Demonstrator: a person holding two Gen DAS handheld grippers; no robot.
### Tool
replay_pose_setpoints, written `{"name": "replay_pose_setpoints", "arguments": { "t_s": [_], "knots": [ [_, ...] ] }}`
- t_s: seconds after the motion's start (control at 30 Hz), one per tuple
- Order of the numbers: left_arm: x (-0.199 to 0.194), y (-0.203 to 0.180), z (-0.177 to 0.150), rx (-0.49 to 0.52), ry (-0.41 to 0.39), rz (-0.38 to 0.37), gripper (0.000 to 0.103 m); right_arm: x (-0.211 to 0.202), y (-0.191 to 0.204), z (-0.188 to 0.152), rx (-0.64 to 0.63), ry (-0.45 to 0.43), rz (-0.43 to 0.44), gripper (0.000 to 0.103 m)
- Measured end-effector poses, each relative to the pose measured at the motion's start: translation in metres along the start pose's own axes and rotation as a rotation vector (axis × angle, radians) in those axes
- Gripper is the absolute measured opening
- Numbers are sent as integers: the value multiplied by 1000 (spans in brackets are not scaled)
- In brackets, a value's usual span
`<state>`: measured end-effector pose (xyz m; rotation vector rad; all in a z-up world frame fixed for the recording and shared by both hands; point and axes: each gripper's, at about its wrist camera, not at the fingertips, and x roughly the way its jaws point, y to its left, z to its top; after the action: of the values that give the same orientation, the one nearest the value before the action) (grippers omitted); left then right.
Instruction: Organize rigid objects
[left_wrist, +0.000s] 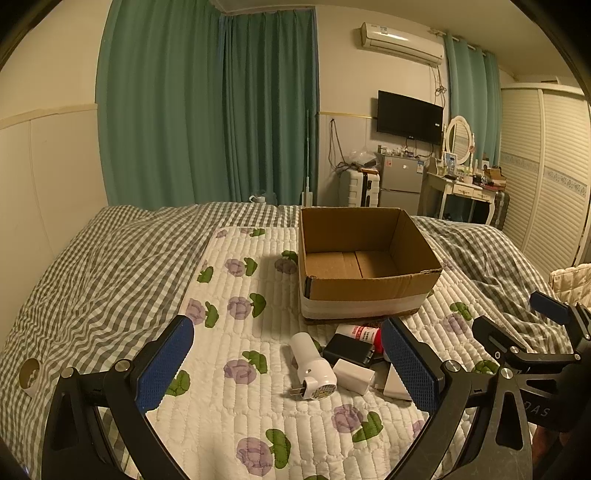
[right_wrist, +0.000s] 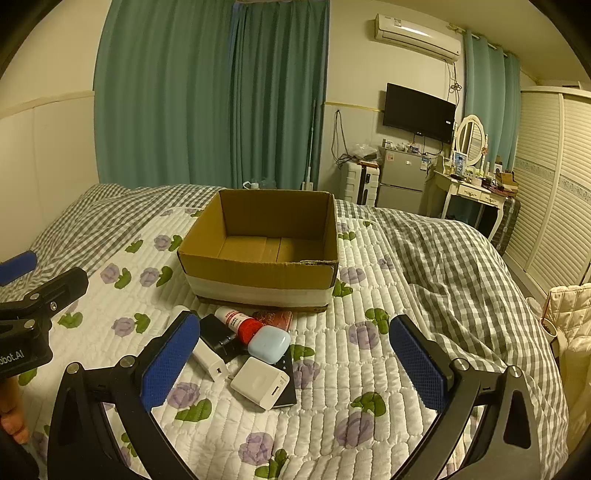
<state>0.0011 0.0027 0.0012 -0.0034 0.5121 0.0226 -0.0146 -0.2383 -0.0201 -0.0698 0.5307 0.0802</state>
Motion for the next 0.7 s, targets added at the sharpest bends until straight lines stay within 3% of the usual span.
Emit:
{"name": "replay_pose_setpoints", "arguments": {
  "t_s": [0.7],
  "knots": [
    [0,-1,-2,1,-3,1,103,0,1,0,0,3,-3,103]
  ]
}}
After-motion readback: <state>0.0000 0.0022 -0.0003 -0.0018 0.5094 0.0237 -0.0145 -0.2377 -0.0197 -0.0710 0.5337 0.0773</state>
